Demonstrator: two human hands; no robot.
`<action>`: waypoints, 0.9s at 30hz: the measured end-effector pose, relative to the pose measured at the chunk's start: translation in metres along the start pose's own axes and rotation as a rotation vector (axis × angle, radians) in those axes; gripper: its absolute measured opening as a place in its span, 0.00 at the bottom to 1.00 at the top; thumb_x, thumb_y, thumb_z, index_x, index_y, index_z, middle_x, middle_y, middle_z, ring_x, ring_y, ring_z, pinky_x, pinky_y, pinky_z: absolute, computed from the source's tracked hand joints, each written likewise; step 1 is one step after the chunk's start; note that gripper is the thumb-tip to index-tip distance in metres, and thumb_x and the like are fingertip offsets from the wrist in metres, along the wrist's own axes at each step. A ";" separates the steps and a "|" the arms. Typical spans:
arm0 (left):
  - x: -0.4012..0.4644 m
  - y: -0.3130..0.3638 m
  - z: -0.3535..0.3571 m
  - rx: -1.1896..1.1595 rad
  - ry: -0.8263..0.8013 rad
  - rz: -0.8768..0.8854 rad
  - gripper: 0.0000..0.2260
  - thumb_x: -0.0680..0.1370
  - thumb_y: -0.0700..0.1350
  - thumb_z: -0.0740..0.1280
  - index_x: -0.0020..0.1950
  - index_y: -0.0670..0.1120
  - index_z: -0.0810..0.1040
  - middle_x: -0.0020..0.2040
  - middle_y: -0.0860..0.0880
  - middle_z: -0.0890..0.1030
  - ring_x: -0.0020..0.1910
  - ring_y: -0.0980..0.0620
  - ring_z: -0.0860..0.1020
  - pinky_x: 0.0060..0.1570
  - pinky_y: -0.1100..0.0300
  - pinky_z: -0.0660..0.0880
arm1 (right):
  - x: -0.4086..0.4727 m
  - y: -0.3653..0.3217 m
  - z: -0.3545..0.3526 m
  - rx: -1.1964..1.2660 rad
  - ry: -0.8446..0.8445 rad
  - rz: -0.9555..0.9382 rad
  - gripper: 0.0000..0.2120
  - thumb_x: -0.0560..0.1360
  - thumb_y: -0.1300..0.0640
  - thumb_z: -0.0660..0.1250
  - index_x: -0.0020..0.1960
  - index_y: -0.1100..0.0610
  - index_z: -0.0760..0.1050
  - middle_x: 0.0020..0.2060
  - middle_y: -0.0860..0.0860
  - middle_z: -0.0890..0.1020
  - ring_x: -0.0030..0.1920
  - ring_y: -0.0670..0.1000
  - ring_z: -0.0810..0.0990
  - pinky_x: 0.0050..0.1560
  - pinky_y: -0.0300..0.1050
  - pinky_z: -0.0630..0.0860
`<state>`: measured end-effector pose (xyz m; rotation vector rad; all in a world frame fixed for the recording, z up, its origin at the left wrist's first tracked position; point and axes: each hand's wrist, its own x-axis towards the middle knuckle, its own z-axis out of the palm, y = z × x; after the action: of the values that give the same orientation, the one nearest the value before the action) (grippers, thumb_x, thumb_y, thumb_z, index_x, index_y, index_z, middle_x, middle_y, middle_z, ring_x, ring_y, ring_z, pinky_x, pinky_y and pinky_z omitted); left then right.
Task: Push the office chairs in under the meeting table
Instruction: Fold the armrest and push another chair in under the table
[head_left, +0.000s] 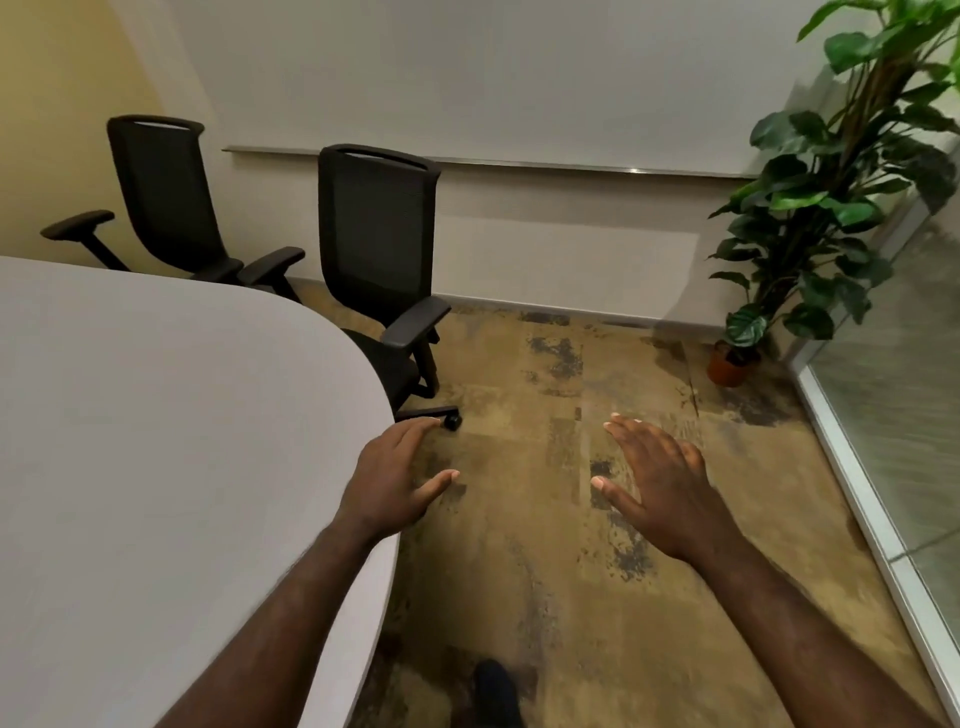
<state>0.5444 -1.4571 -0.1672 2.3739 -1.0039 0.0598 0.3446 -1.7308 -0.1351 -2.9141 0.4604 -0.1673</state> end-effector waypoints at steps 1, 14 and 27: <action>0.014 -0.005 0.007 -0.021 0.001 -0.014 0.31 0.72 0.65 0.67 0.71 0.54 0.68 0.68 0.53 0.73 0.66 0.53 0.71 0.64 0.57 0.67 | 0.016 0.006 0.003 -0.011 -0.017 -0.008 0.33 0.78 0.36 0.53 0.79 0.48 0.51 0.78 0.45 0.54 0.77 0.48 0.53 0.73 0.55 0.49; 0.185 -0.068 0.035 -0.033 0.011 -0.207 0.29 0.72 0.63 0.69 0.70 0.55 0.68 0.66 0.55 0.74 0.63 0.56 0.72 0.60 0.62 0.68 | 0.237 0.038 0.034 -0.001 -0.118 -0.189 0.34 0.78 0.34 0.51 0.79 0.49 0.52 0.78 0.46 0.55 0.76 0.48 0.54 0.73 0.53 0.50; 0.311 -0.087 0.082 0.035 0.037 -0.503 0.30 0.73 0.64 0.68 0.72 0.55 0.67 0.69 0.55 0.73 0.66 0.55 0.71 0.66 0.55 0.71 | 0.450 0.102 0.073 0.050 -0.225 -0.458 0.35 0.78 0.34 0.51 0.79 0.48 0.48 0.79 0.46 0.51 0.77 0.49 0.52 0.73 0.54 0.51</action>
<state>0.8128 -1.6518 -0.2006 2.5755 -0.3688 -0.0679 0.7499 -1.9560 -0.1901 -2.8917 -0.2456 0.0874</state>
